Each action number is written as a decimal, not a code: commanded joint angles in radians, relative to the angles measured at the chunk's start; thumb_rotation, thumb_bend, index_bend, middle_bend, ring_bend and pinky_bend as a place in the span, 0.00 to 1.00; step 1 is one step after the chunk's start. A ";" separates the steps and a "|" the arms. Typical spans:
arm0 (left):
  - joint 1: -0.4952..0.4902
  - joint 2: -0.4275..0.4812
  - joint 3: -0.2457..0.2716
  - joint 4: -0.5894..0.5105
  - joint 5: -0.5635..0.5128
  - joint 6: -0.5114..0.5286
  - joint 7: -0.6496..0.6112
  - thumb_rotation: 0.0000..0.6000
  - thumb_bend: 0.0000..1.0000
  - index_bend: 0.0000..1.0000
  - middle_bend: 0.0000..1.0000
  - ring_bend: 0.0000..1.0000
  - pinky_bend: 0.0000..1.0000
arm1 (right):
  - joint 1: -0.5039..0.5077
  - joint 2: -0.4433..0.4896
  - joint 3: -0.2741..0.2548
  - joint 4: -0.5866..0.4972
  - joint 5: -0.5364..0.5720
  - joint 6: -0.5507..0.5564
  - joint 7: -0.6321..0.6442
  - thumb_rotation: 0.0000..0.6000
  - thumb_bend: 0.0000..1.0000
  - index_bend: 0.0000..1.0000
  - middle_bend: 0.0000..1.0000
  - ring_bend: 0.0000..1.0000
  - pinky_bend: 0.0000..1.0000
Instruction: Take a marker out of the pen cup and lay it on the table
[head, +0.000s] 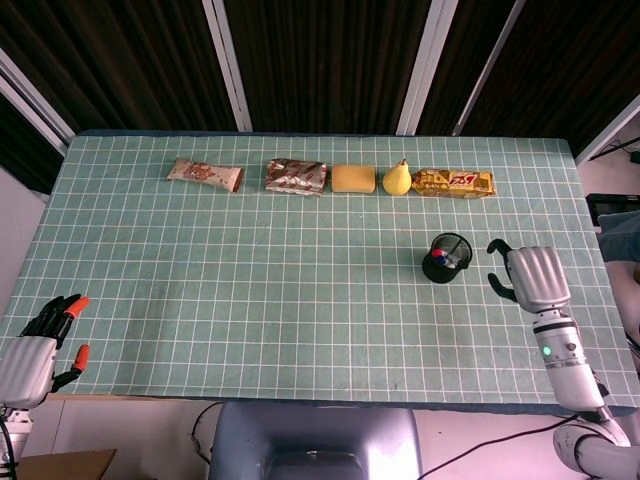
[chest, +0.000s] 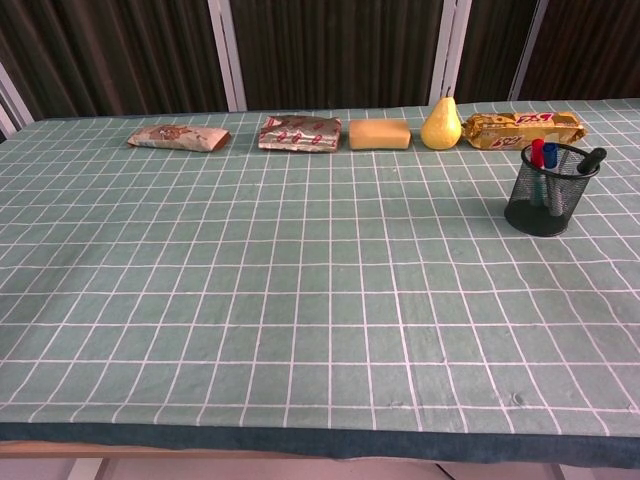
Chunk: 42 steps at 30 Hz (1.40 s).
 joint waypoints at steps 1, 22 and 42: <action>0.000 0.001 0.001 0.000 0.001 -0.001 -0.002 1.00 0.47 0.13 0.10 0.07 0.27 | 0.018 -0.017 -0.003 0.011 0.018 -0.016 -0.026 1.00 0.45 0.56 0.98 1.00 1.00; 0.002 0.001 -0.004 -0.001 -0.004 0.004 -0.009 1.00 0.47 0.14 0.10 0.07 0.27 | 0.086 -0.126 -0.021 0.134 0.099 -0.052 -0.087 1.00 0.46 0.59 0.99 1.00 1.00; 0.003 0.001 -0.008 -0.001 -0.009 0.006 -0.014 1.00 0.47 0.14 0.11 0.07 0.27 | 0.107 -0.182 -0.033 0.229 0.089 -0.053 -0.028 1.00 0.50 0.61 0.99 1.00 1.00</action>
